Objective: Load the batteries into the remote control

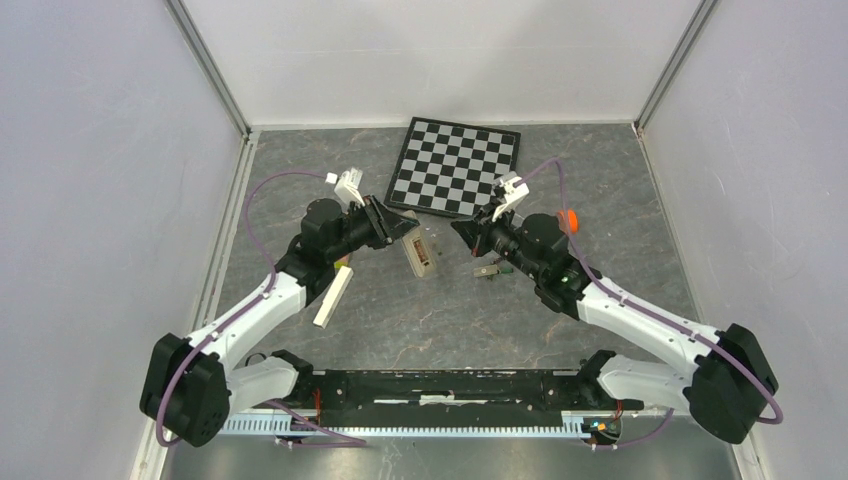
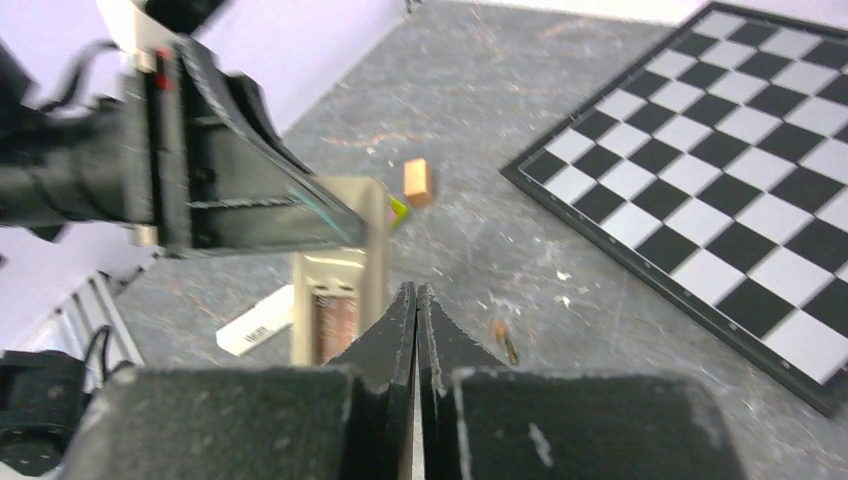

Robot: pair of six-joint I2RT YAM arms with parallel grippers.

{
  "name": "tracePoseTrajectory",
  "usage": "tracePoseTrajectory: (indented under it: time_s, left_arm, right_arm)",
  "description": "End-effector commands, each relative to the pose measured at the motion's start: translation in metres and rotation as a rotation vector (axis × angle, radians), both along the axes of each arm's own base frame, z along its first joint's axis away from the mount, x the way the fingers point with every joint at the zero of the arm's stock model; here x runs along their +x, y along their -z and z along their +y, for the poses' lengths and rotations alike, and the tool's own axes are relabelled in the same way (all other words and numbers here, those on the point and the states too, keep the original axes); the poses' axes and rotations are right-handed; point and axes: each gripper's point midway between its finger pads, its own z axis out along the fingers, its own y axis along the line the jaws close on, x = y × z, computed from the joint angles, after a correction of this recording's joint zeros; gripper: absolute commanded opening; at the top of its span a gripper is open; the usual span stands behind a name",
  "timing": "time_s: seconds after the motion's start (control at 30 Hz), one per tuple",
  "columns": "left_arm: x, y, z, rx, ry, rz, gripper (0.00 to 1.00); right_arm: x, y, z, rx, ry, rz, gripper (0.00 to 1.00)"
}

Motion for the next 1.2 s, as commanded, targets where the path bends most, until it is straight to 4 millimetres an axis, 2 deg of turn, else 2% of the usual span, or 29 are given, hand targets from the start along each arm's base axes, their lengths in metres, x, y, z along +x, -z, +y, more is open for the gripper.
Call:
tracePoseTrajectory:
  time_s: [0.0,0.07,0.23,0.3,0.43,0.57,0.67,0.73,0.83,0.93,1.03,1.17]
  left_arm:
    - [0.006,-0.013,-0.004,-0.094,-0.02,0.034,0.02]
    - [0.007,-0.01,-0.004,-0.086,-0.032,0.052,0.02]
    - [0.02,0.01,0.028,0.099,-0.19,0.065,0.02]
    - [0.024,0.019,0.045,0.189,-0.267,0.084,0.02]
    - [0.028,0.025,0.074,0.314,-0.38,0.093,0.02]
    - [0.025,0.024,0.11,0.422,-0.524,0.09,0.02]
    - [0.02,0.013,0.14,0.495,-0.635,0.066,0.02]
    - [0.014,0.003,0.156,0.525,-0.695,0.041,0.02]
    - [0.005,-0.012,0.174,0.541,-0.758,0.0,0.02]
    - [-0.004,-0.021,0.181,0.539,-0.772,-0.023,0.02]
    - [-0.011,-0.026,0.186,0.535,-0.778,-0.033,0.02]
    - [-0.018,-0.031,0.189,0.523,-0.783,-0.044,0.02]
  right_arm:
    - [-0.006,-0.039,0.014,0.141,-0.021,-0.056,0.03]
    - [-0.007,-0.031,0.017,0.126,-0.029,-0.045,0.03]
    - [0.006,0.006,0.013,0.015,0.04,0.018,0.06]
    - [0.012,0.025,0.013,-0.048,0.057,0.054,0.11]
    - [0.02,0.067,0.017,-0.173,0.065,0.136,0.29]
    - [0.024,0.1,0.032,-0.281,0.058,0.212,0.38]
    - [0.028,0.12,0.05,-0.329,0.088,0.265,0.5]
    - [0.032,0.134,0.064,-0.349,0.098,0.305,0.53]
    - [0.037,0.142,0.089,-0.351,0.109,0.314,0.58]
    - [0.037,0.14,0.119,-0.335,0.081,0.267,0.64]
    - [0.038,0.138,0.137,-0.329,0.067,0.221,0.64]
    - [0.047,0.143,0.156,-0.297,0.106,0.244,0.62]
